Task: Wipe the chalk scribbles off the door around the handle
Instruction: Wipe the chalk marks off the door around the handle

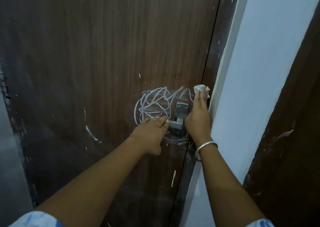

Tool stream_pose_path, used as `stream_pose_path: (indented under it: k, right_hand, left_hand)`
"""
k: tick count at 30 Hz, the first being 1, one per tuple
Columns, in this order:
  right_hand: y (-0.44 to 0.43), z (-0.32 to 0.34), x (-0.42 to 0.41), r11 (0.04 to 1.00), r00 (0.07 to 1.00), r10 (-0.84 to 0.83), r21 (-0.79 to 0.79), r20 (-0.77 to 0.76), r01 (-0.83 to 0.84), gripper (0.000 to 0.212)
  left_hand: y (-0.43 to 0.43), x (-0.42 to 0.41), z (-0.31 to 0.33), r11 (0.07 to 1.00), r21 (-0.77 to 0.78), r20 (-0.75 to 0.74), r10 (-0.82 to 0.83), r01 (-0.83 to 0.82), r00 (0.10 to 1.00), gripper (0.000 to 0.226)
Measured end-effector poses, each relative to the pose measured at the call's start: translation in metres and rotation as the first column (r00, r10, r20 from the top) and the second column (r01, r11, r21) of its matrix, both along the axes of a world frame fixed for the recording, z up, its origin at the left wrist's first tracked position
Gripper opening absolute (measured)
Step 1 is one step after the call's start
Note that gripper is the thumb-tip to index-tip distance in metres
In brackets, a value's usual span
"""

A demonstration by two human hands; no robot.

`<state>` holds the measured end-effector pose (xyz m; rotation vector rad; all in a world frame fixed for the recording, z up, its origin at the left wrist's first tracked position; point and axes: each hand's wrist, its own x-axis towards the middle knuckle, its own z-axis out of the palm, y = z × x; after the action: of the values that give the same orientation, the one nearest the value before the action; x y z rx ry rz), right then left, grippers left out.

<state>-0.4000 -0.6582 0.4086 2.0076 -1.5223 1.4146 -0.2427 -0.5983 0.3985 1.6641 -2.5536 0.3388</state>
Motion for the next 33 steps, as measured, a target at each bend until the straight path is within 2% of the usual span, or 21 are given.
stream_pose_path:
  k: [4, 8, 15, 20, 26, 29, 31, 33]
  right_hand:
    - [-0.003, 0.011, 0.009, 0.999, 0.999, 0.01, 0.04, -0.04, -0.008, 0.076]
    - [-0.004, 0.012, 0.019, 0.996, 0.996, -0.056, 0.07, -0.067, 0.06, 0.074]
    - [0.001, 0.013, 0.026, 0.985, 0.974, -0.135, 0.081, -0.183, 0.152, 0.077]
    - [0.0, 0.009, 0.047, 0.991, 0.97, -0.033, 0.115, -0.241, 0.062, 0.081]
    - [-0.003, 0.007, 0.045, 0.988, 0.922, -0.046, 0.116, -0.385, 0.098, 0.079]
    - [-0.004, 0.006, 0.043, 0.985, 0.941, -0.117, 0.082, -0.316, 0.151, 0.083]
    - [-0.003, 0.004, 0.052, 0.987, 0.968, -0.105, 0.096, -0.23, 0.13, 0.086]
    - [-0.004, 0.002, 0.063, 0.989, 0.972, -0.072, 0.112, -0.222, 0.099, 0.088]
  left_hand:
    - [0.0, 0.012, 0.008, 0.999, -0.03, -0.14, -0.035, 0.031, 0.99, 0.091]
    - [-0.002, 0.029, 0.011, 0.995, -0.095, -0.225, -0.02, -0.002, 0.974, 0.091]
    - [-0.007, 0.045, 0.018, 0.993, -0.1, -0.235, 0.041, -0.066, 0.971, 0.092]
    - [-0.01, 0.046, 0.017, 0.991, -0.087, -0.244, 0.077, -0.101, 0.967, 0.093]
    - [-0.011, 0.052, 0.016, 0.992, -0.055, -0.26, 0.095, -0.113, 0.961, 0.095]
    - [-0.014, 0.058, 0.017, 0.993, -0.06, -0.282, 0.084, -0.105, 0.956, 0.096]
    - [-0.015, 0.062, 0.018, 0.993, -0.065, -0.289, 0.078, -0.101, 0.954, 0.097]
    - [-0.016, 0.066, 0.018, 0.993, -0.068, -0.282, 0.079, -0.102, 0.956, 0.097]
